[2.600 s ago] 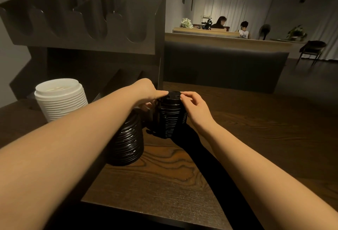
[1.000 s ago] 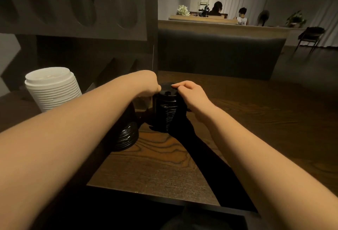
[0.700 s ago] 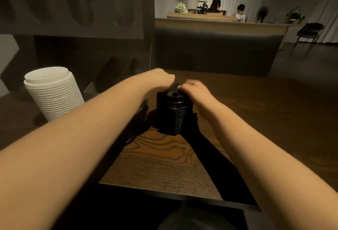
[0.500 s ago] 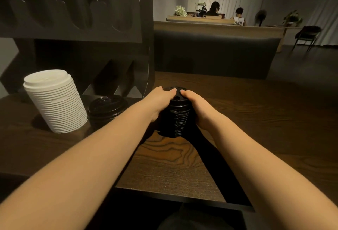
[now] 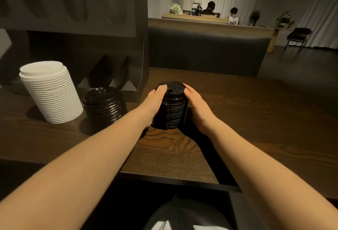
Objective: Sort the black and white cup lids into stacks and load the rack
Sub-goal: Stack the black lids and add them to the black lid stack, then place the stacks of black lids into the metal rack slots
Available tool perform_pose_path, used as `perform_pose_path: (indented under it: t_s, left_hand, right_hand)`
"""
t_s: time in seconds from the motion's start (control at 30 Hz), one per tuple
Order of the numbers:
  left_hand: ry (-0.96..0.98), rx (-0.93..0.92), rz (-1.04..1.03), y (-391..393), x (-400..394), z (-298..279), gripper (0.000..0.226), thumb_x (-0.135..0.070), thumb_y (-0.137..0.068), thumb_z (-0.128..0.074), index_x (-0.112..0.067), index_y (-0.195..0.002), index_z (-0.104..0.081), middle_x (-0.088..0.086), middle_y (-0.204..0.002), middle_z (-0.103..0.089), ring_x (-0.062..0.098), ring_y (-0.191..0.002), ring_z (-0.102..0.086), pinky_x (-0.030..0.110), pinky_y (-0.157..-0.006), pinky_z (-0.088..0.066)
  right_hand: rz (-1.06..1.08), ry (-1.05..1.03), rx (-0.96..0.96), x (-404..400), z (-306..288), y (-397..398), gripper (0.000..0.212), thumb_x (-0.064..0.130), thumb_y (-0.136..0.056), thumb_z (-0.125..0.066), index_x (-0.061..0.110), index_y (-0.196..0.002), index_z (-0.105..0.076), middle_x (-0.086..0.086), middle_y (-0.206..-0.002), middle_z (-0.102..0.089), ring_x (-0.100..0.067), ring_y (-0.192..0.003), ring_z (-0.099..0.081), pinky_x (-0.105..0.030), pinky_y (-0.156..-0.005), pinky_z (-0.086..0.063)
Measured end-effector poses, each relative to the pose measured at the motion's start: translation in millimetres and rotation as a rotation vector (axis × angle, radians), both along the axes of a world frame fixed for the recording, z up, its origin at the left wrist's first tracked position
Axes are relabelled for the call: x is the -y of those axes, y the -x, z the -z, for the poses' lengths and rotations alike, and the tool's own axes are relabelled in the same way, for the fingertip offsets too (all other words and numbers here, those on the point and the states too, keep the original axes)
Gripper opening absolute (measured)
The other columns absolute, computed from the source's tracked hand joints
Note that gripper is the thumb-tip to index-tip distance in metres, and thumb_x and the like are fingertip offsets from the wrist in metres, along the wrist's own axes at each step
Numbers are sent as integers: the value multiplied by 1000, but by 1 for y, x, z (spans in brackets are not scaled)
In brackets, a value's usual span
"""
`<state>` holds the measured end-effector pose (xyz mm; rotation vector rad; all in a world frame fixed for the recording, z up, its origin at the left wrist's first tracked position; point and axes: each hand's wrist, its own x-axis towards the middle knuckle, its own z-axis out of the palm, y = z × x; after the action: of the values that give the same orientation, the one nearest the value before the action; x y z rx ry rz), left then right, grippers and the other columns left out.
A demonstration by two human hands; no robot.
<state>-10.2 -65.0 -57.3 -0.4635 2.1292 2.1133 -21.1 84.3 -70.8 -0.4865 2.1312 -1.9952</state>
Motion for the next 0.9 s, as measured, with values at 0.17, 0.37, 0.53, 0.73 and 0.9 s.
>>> perform_pose_path:
  t_s: [0.17,0.37,0.53,0.73,0.9]
  left_hand:
    - [-34,8,7,-7,-2,-2,73,-64,-80,-44,-27,-142,-40,5,-134,-54,31,-122,-51,50,-107,-37]
    - [-64,-1,8,-8,0,1,89,-67,-64,-48,-29,-143,-38,3,-138,-52,29,-125,-49,49,-109,-36]
    - [-68,-9,30,-3,3,8,97,-71,-58,-52,-30,-145,-36,2,-142,-48,28,-129,-46,51,-111,-32]
    - [-65,-116,-63,5,-2,18,73,-58,-76,-47,-21,-139,-46,4,-129,-58,24,-117,-55,48,-106,-40]
    - [-59,-56,-100,3,-3,20,47,-50,-94,-46,-29,-136,-43,-2,-133,-53,21,-121,-52,44,-107,-39]
  right_hand:
    - [36,-10,14,5,-18,-13,35,36,-98,-39,25,-129,-53,2,-123,-59,-16,-114,-55,-31,-89,-46]
    - [18,-36,17,10,-32,-25,29,37,-94,-41,24,-112,-60,2,-108,-63,-12,-99,-59,-27,-77,-46]
    - [-42,160,63,13,-31,-15,21,24,-94,-45,8,-98,-56,-12,-90,-52,-25,-83,-47,-30,-69,-41]
    - [-114,162,38,20,-28,17,48,45,-61,-58,5,-87,-54,-18,-86,-48,-29,-77,-44,-38,-68,-40]
    - [-113,143,137,13,-11,35,30,32,-82,-55,17,-108,-53,-13,-124,-56,-19,-103,-58,-29,-89,-48]
